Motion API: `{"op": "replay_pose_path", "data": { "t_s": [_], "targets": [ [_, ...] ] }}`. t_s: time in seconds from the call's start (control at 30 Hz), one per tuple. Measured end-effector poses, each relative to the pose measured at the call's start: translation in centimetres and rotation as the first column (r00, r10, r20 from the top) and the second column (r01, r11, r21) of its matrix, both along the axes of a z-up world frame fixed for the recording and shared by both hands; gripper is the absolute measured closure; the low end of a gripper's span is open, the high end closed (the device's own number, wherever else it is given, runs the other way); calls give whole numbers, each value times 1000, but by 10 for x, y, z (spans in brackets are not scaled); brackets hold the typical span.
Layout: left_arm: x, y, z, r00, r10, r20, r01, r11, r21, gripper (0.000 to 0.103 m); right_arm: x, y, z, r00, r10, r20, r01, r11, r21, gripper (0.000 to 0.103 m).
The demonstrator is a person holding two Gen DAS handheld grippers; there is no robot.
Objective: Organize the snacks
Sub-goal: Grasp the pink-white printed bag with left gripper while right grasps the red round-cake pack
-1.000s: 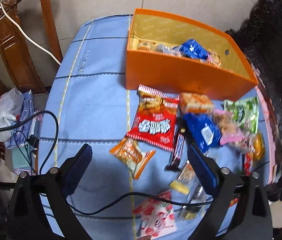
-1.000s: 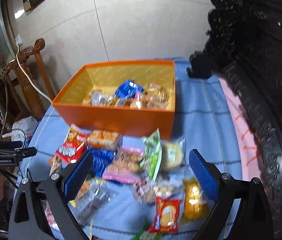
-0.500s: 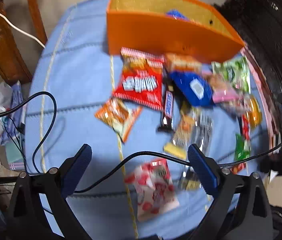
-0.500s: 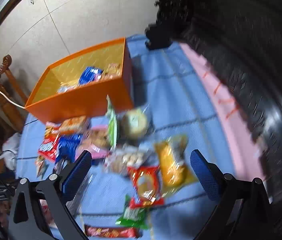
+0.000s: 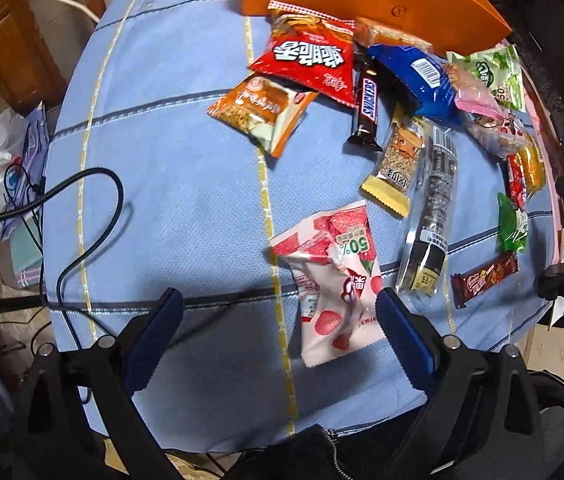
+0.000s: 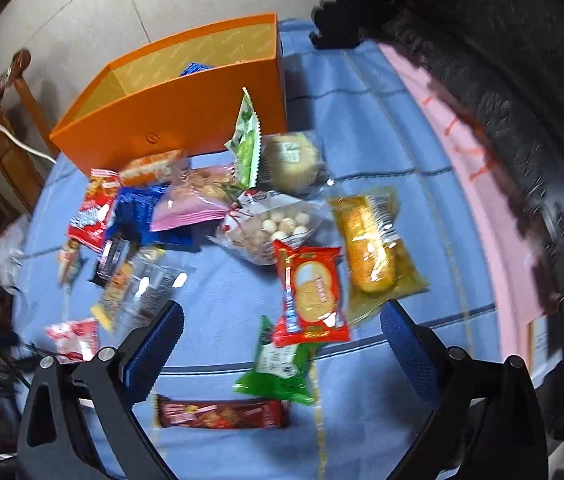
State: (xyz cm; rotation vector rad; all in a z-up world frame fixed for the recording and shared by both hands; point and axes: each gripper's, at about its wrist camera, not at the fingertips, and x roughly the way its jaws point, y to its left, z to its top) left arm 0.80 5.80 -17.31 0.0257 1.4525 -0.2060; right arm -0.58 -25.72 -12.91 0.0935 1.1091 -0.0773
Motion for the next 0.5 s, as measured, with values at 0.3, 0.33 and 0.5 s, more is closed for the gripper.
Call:
{"op": "replay_pose_path", "data": {
  "t_s": [0.3,0.33,0.5],
  "targets": [
    [-4,4,7,1000,1,24,0,999,-33,9,-28,21,-6,989,148,-15,-149,988,-36,4],
    [-5,4,14,999,-7,39,9,998,-55,9,-29,20,-5,989,150,-10,-150,988,-38,4],
    [2,7,17,999,20,47,-16,996,-93,9,-49,32,6,944,325,47,-325,946,-13,4]
  ]
}}
